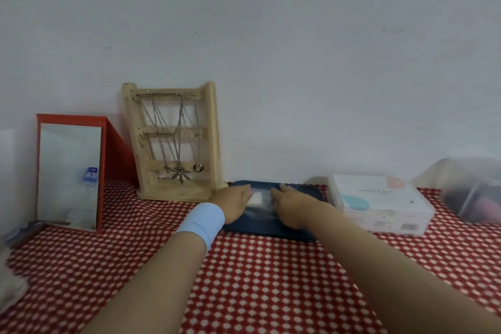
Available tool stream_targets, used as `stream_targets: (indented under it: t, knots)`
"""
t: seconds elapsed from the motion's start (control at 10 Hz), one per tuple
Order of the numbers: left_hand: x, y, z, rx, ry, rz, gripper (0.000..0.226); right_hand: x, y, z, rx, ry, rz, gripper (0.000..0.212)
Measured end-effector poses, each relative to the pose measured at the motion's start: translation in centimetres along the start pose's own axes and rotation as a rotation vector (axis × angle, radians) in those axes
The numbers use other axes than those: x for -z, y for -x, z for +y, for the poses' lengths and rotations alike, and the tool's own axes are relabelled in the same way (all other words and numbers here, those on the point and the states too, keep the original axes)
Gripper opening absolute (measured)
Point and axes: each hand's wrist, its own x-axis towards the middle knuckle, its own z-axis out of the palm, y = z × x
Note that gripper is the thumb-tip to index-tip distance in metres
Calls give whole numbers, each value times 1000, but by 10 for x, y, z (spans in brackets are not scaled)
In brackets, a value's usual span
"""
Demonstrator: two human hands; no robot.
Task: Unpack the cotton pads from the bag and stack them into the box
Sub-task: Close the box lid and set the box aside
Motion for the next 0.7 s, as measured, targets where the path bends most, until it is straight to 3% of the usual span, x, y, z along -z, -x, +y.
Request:
stream_targets:
  t: [0.2,0.4,0.6,0.7]
  knots:
    - [-8,-9,-8,3,-164,-23,58,-4,1,4,-73,-40,-29,64]
    - [-8,-12,-7,35,-121,-66,68,-6,-2,4,-74,-55,-22,66]
    - [7,1,0,90,54,-28,66,12,21,3,-1,-160,173,65]
    - [31,19,17,38,139,79,62,38,46,-1,40,-310,320,64]
